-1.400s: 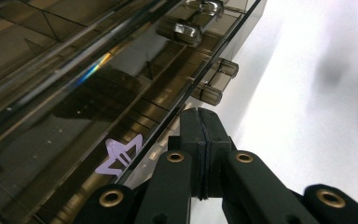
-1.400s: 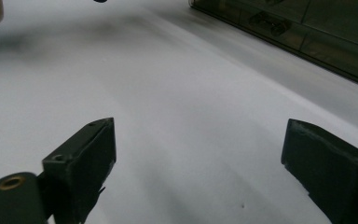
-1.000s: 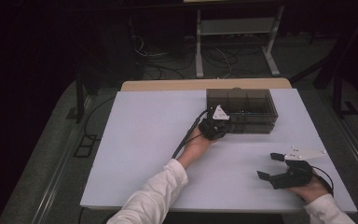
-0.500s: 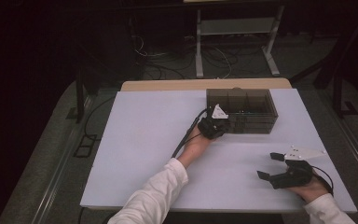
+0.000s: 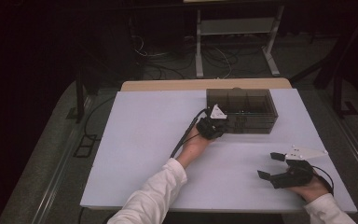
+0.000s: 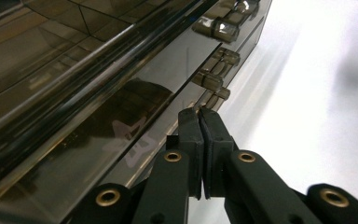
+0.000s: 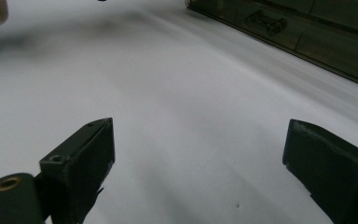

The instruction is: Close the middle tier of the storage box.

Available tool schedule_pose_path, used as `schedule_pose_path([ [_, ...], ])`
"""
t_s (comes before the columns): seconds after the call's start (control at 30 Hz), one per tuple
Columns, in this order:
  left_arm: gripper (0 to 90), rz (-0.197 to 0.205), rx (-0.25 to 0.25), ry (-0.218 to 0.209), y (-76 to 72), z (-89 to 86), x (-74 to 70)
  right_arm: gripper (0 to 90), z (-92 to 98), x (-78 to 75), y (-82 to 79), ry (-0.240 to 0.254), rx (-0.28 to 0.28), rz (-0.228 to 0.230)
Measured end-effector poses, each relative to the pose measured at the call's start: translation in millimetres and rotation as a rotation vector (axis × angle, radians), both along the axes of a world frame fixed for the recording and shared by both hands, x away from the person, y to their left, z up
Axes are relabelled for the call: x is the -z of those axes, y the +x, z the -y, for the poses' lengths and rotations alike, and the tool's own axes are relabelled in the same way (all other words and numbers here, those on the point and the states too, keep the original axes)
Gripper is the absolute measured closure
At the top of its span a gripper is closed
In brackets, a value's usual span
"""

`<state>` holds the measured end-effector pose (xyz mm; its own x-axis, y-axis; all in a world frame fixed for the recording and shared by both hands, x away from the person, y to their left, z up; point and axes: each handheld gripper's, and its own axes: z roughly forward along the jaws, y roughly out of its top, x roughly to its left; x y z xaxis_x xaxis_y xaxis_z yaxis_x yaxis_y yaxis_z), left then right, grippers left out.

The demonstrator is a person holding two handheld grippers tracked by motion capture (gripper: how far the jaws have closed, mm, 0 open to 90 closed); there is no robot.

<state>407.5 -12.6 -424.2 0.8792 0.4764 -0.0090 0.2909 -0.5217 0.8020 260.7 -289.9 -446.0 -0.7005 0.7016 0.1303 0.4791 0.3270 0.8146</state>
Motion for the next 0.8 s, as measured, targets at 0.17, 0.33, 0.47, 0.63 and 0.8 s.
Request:
schedule_pose_path([
  [0.17,79.6,0.001,0.001,-0.007,-7.9,-11.5,-6.4,9.1,-1.0,-0.5,1.7,0.001,-0.003,0.001],
  [0.33,68.4,-0.015,0.005,-0.016,-14.5,-23.2,-10.9,9.2,-2.0,-1.5,2.2,0.001,-0.004,0.004],
  [0.47,58.5,-0.034,0.015,-0.020,-19.9,-31.5,-13.4,9.2,-2.2,-1.8,2.1,-0.001,-0.005,0.006],
  [0.63,49.6,-0.042,0.024,-0.010,-29.4,-41.2,-14.6,9.3,-2.2,-1.9,1.9,-0.001,-0.004,0.006],
  [0.8,40.5,-0.049,0.036,-0.017,-36.1,-49.9,-15.6,9.4,-2.0,-2.2,1.8,-0.002,-0.003,0.006],
])
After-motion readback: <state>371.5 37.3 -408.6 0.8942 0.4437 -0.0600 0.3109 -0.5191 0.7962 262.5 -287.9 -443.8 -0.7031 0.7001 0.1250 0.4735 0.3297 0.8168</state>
